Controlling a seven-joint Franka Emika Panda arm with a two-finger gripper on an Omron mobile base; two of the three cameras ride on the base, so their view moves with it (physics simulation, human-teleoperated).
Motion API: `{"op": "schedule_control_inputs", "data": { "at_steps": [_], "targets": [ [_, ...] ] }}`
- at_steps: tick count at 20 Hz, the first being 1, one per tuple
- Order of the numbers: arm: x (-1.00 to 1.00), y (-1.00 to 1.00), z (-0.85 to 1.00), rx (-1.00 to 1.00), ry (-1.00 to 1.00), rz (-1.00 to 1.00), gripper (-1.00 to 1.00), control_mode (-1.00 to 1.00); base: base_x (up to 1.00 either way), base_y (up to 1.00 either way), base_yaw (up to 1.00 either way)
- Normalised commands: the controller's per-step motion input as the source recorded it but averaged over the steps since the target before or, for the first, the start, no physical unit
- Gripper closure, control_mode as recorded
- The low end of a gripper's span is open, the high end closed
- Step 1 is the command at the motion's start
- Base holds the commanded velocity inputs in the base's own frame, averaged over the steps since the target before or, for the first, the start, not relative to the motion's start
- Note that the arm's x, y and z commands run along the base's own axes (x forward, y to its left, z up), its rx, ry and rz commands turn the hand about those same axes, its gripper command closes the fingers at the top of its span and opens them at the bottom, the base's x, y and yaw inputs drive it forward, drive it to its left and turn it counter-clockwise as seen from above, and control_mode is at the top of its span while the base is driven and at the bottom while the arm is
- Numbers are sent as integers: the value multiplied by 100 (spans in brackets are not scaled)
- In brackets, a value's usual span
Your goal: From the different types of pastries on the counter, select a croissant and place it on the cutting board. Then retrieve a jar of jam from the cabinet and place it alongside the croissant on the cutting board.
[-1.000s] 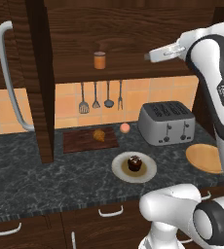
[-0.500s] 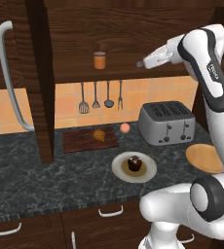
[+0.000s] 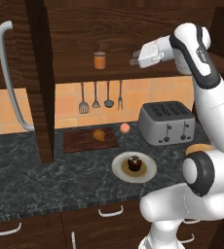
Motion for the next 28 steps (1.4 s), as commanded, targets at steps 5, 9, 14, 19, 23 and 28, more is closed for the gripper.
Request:
{"op": "schedule_control_inputs", "data": {
  "at_steps": [5, 9, 14, 19, 23, 28],
  "targets": [
    [45, 11, 8, -4, 0, 0, -100, -100, 0, 0, 0],
    [25, 14, 0, -1, 0, 0, -100, -100, 0, 0, 0],
    [3, 38, 0, -6, 0, -15, -100, -100, 0, 0, 0],
    [5, 5, -8, -1, 0, -8, -100, -100, 0, 0, 0],
    [28, 9, -30, -4, 0, -4, -100, -100, 0, 0, 0],
    [20, 5, -1, 0, 0, -2, -100, -100, 0, 0, 0]
  ]
}}
